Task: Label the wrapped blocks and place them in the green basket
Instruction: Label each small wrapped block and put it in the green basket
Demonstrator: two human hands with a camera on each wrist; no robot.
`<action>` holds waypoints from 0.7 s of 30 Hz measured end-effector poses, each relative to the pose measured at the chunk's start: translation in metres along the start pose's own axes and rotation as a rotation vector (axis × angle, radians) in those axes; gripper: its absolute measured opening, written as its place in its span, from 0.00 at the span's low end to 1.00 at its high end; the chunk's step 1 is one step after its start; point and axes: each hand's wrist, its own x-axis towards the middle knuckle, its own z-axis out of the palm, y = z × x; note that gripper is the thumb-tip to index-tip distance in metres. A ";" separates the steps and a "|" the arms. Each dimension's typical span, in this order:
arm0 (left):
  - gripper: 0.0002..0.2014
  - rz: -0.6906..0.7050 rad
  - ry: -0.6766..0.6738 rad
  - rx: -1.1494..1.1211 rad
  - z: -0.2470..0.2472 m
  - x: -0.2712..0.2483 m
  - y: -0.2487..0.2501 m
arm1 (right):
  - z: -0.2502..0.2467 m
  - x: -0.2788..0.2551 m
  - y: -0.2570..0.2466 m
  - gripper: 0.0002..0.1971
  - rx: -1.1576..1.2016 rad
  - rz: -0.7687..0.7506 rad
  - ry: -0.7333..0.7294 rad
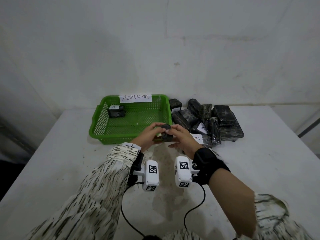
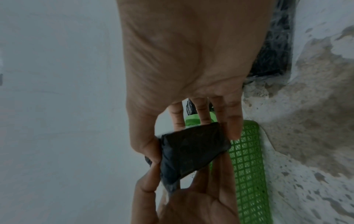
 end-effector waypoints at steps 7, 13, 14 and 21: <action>0.20 -0.035 0.118 0.016 -0.006 -0.002 0.003 | -0.002 0.001 0.003 0.28 -0.005 -0.033 -0.130; 0.32 -0.144 0.083 0.295 -0.005 -0.009 0.002 | 0.001 0.004 -0.002 0.20 0.014 -0.007 -0.019; 0.31 -0.132 0.093 0.290 -0.004 -0.008 0.001 | 0.002 0.005 -0.003 0.17 0.041 0.008 0.014; 0.25 0.108 -0.094 0.223 -0.007 -0.010 0.000 | -0.002 0.007 -0.003 0.12 0.083 0.084 0.122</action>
